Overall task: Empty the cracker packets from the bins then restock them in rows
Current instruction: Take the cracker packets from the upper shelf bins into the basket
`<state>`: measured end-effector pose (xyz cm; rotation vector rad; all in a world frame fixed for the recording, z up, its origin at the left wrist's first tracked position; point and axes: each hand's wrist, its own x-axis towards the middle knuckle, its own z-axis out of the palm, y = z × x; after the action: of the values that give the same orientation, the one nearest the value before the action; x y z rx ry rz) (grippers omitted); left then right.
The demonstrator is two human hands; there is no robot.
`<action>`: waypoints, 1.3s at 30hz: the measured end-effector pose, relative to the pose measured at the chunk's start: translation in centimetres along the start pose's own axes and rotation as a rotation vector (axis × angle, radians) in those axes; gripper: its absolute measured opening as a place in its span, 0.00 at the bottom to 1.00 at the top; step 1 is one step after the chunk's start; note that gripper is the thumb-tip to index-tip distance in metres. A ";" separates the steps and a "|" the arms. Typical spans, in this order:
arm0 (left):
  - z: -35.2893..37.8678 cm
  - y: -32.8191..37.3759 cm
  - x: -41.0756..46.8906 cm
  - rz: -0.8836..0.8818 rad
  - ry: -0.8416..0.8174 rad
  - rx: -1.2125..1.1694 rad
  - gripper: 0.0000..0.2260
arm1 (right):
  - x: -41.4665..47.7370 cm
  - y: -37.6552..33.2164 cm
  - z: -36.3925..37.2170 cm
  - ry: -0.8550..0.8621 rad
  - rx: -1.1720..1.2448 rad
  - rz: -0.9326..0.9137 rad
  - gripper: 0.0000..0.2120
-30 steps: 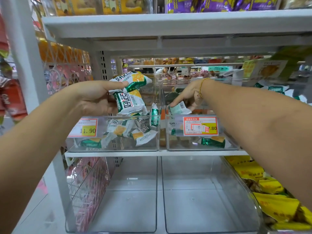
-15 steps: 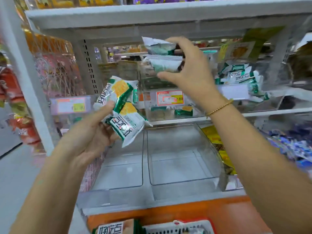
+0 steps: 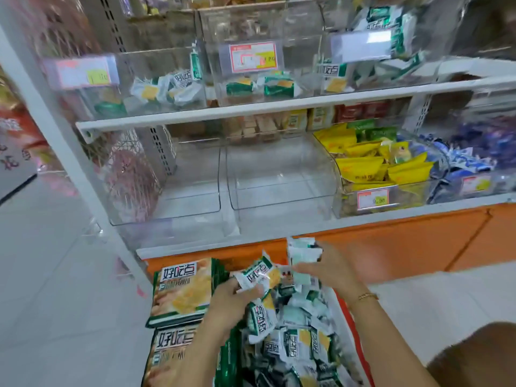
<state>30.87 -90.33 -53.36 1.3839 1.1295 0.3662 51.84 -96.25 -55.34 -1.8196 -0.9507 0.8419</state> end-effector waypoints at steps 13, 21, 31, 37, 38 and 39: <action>5.4 -10.3 3.8 -0.249 -0.316 0.748 0.12 | -2.1 8.6 3.0 -0.216 -0.266 0.217 0.31; 0.9 6.8 2.5 0.399 0.237 0.579 0.10 | -1.5 -3.6 -2.6 0.180 -0.060 -0.199 0.09; 0.3 32.9 0.5 1.261 0.422 0.579 0.05 | 1.7 -28.4 -21.5 0.608 -0.372 -0.716 0.11; 1.1 37.6 5.0 1.081 0.356 1.085 0.18 | 9.5 -33.4 -29.2 0.435 -0.850 -0.124 0.25; 1.3 37.7 5.2 1.070 0.340 1.112 0.18 | 10.6 -33.6 -29.6 0.335 -0.867 0.012 0.28; 1.5 37.8 5.4 1.072 0.334 1.126 0.17 | 11.6 -33.6 -29.9 0.249 -0.870 0.123 0.30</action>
<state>49.47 -78.28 -22.24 3.0051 0.7216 0.7928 73.75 -87.62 -15.31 -2.6626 -1.1415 0.2389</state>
